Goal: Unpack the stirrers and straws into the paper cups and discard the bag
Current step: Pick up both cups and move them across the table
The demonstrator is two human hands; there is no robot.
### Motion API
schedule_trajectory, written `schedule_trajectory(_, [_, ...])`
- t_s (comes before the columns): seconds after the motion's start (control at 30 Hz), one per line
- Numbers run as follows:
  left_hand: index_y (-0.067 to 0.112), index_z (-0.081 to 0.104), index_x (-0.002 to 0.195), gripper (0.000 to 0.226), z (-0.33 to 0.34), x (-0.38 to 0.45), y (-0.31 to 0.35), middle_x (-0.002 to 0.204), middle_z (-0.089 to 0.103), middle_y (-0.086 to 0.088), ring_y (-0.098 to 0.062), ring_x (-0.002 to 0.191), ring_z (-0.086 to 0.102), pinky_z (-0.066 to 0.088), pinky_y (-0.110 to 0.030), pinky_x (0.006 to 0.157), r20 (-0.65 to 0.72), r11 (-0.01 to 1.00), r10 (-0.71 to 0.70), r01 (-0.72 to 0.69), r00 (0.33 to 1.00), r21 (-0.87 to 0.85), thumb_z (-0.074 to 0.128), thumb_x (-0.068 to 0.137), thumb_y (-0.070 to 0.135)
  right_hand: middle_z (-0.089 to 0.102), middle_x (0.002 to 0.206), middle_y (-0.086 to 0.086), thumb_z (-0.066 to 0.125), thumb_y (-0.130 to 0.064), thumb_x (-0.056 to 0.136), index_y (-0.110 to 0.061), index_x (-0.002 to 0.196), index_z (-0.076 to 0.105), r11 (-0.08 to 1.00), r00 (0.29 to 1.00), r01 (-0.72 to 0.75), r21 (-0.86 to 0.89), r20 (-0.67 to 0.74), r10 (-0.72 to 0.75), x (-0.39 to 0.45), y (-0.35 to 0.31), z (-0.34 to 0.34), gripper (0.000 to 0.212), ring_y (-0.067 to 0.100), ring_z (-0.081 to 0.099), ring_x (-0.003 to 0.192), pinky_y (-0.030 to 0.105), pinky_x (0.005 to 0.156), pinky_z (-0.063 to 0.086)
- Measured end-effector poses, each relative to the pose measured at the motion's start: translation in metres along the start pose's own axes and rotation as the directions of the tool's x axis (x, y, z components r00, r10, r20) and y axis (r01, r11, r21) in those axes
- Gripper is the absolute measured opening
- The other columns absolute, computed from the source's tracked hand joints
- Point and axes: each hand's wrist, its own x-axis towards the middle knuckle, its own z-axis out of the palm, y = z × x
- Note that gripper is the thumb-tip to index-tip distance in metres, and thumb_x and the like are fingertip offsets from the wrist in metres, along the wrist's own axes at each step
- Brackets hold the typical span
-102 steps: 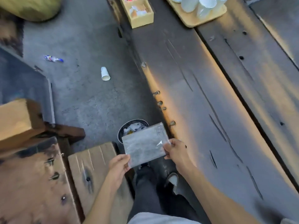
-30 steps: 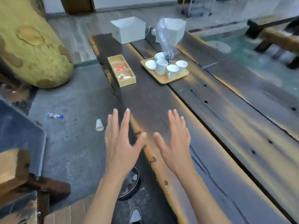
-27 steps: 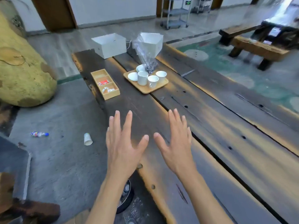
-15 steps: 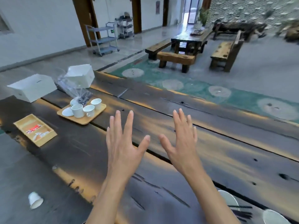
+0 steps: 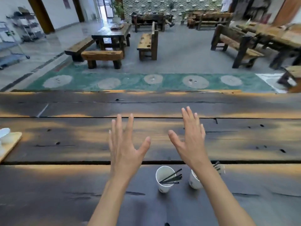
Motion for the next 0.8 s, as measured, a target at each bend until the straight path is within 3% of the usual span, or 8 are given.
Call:
schedule_trajectory(0.13, [0.041, 0.012, 0.156, 0.085, 0.038, -0.018, 0.010, 0.168, -0.002, 0.006, -0.007, 0.151, -0.011, 0.004, -0.043, 0.123, 0.052, 0.997, -0.032, 0.036, 0.998, -0.070, 0.046, 0.083, 0.067, 0.005, 0.165, -0.016, 0.049, -0.052, 0.090, -0.031, 0.156, 0.012, 0.997, 0.999, -0.048, 0.061, 0.022, 0.047, -0.015, 0.038, -0.014, 0.078, 0.014, -0.002, 0.153, 0.049, 0.121, 0.006])
schedule_trajectory(0.23, [0.049, 0.013, 0.153, 0.084, 0.063, -0.037, 0.011, 0.166, 0.000, 0.013, -0.005, 0.152, -0.004, 0.008, -0.043, 0.123, 0.144, 0.952, -0.151, 0.184, 0.978, -0.246, 0.050, 0.080, 0.068, 0.011, 0.164, -0.018, 0.053, -0.045, 0.091, -0.033, 0.155, 0.016, 0.968, 0.990, -0.115, 0.221, 0.101, 0.094, -0.039, 0.065, -0.019, 0.076, 0.008, 0.002, 0.152, 0.041, 0.122, 0.014])
schedule_trajectory(0.3, [0.054, 0.014, 0.148, 0.082, 0.078, -0.056, 0.010, 0.165, 0.004, 0.016, -0.001, 0.151, 0.003, 0.012, -0.041, 0.123, 0.216, 0.886, -0.231, 0.297, 0.949, -0.357, 0.056, 0.079, 0.065, 0.018, 0.161, -0.021, 0.055, -0.045, 0.089, -0.039, 0.151, 0.021, 0.932, 0.976, -0.190, 0.310, 0.160, 0.146, -0.063, 0.079, -0.018, 0.071, 0.002, 0.010, 0.150, 0.031, 0.121, 0.016])
schedule_trajectory(0.4, [0.056, 0.014, 0.143, 0.083, 0.095, -0.089, 0.003, 0.163, 0.011, 0.018, 0.007, 0.144, 0.011, 0.014, -0.033, 0.122, 0.326, 0.803, -0.338, 0.451, 0.883, -0.389, 0.065, 0.076, 0.059, 0.041, 0.150, -0.021, 0.057, -0.049, 0.082, -0.049, 0.136, 0.036, 0.826, 0.935, -0.353, 0.439, 0.195, 0.296, -0.105, 0.098, -0.011, 0.058, -0.001, 0.037, 0.137, 0.023, 0.112, 0.029])
schedule_trajectory(0.53, [0.046, 0.013, 0.151, 0.093, 0.119, -0.124, -0.022, 0.160, 0.014, 0.022, 0.004, 0.145, 0.014, 0.015, -0.036, 0.122, 0.475, 0.738, -0.392, 0.578, 0.788, -0.349, 0.076, 0.083, 0.036, 0.063, 0.125, -0.012, 0.065, -0.033, 0.082, -0.036, 0.119, 0.057, 0.694, 0.851, -0.509, 0.509, 0.180, 0.493, -0.161, 0.135, 0.011, 0.038, 0.009, 0.058, 0.116, 0.030, 0.098, 0.046])
schedule_trajectory(0.67, [0.042, 0.009, 0.154, 0.105, 0.141, -0.141, -0.033, 0.156, 0.015, 0.024, 0.003, 0.141, 0.017, 0.019, -0.027, 0.114, 0.554, 0.669, -0.460, 0.681, 0.694, -0.298, 0.081, 0.078, 0.032, 0.066, 0.109, -0.003, 0.068, -0.008, 0.089, -0.033, 0.101, 0.058, 0.609, 0.733, -0.631, 0.480, 0.112, 0.671, -0.195, 0.167, 0.026, 0.029, 0.021, 0.062, 0.106, 0.038, 0.093, 0.049])
schedule_trajectory(0.73, [0.039, 0.011, 0.154, 0.107, 0.152, -0.143, -0.035, 0.160, 0.018, 0.016, 0.001, 0.141, 0.019, 0.020, -0.026, 0.111, 0.532, 0.639, -0.506, 0.710, 0.679, -0.298, 0.083, 0.076, 0.029, 0.065, 0.110, 0.001, 0.068, -0.008, 0.088, -0.025, 0.106, 0.057, 0.580, 0.687, -0.677, 0.454, 0.107, 0.718, -0.198, 0.180, 0.032, 0.027, 0.020, 0.062, 0.104, 0.045, 0.096, 0.049])
schedule_trajectory(0.8, [0.036, 0.011, 0.154, 0.108, 0.164, -0.144, -0.038, 0.163, 0.019, 0.010, -0.004, 0.146, 0.020, 0.021, -0.027, 0.113, 0.518, 0.621, -0.542, 0.730, 0.662, -0.284, 0.084, 0.074, 0.027, 0.060, 0.119, 0.002, 0.070, -0.010, 0.087, -0.023, 0.117, 0.051, 0.546, 0.653, -0.725, 0.420, 0.167, 0.739, -0.196, 0.192, 0.040, 0.037, 0.022, 0.059, 0.113, 0.042, 0.098, 0.047])
